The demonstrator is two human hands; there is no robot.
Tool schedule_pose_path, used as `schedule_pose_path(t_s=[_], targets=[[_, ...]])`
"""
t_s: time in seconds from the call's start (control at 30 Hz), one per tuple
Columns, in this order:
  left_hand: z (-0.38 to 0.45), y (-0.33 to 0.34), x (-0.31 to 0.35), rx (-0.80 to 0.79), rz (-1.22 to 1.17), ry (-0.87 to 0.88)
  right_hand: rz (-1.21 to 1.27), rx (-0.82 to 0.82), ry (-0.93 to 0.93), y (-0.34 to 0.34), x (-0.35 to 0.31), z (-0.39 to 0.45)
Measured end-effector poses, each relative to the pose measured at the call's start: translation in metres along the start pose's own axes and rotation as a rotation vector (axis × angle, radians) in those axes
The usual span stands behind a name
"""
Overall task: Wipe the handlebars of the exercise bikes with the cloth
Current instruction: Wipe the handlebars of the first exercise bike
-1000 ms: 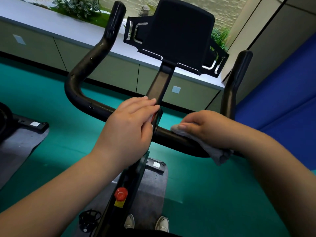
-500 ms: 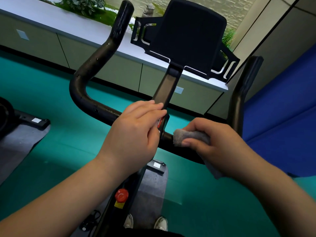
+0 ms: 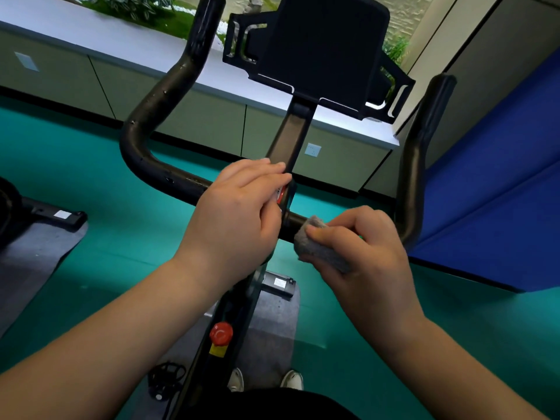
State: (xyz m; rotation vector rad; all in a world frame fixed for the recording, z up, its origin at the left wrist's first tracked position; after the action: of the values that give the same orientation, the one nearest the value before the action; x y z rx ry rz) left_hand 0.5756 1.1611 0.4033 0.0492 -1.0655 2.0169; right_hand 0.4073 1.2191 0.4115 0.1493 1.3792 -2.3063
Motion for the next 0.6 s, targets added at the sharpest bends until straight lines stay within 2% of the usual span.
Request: schedule_pose_path(t_s=[0.13,0.2,0.27,0.4,0.5,0.6], targets=[[0.0,-0.001,0.002,-0.004,0.005,0.004,-0.016,0.023,-0.001,-0.002,-0.003,-0.008],[0.0,0.0,0.002,0.003,0.009,0.001,0.096,0.01,0.074,-0.009,0.003,-0.022],[0.0,0.0,0.002,0.004,0.018,-0.007,0.324,-0.02,0.311,-0.014,0.005,-0.037],[0.001,-0.001,0.003,0.006,0.036,-0.008,0.737,-0.063,0.923,0.002,0.008,-0.069],[0.001,0.0,0.004,0.009,0.047,-0.004,0.824,0.013,1.116,0.01,0.016,-0.072],[0.001,0.0,0.004,0.02,0.051,-0.018,0.937,0.048,1.145,0.021,0.013,-0.062]])
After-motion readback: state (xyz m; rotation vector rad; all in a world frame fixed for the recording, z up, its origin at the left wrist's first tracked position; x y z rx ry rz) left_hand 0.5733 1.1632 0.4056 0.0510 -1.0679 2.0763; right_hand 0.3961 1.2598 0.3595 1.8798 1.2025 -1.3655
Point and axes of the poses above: each hand's wrist, its own z-axis towards the middle knuckle, its own y-axis out of the palm, x = y × z, the point moved 2 cm from there along z, towards the middle knuckle, and after that the axes turned 9 degrees about y, right-handed, at the moved point
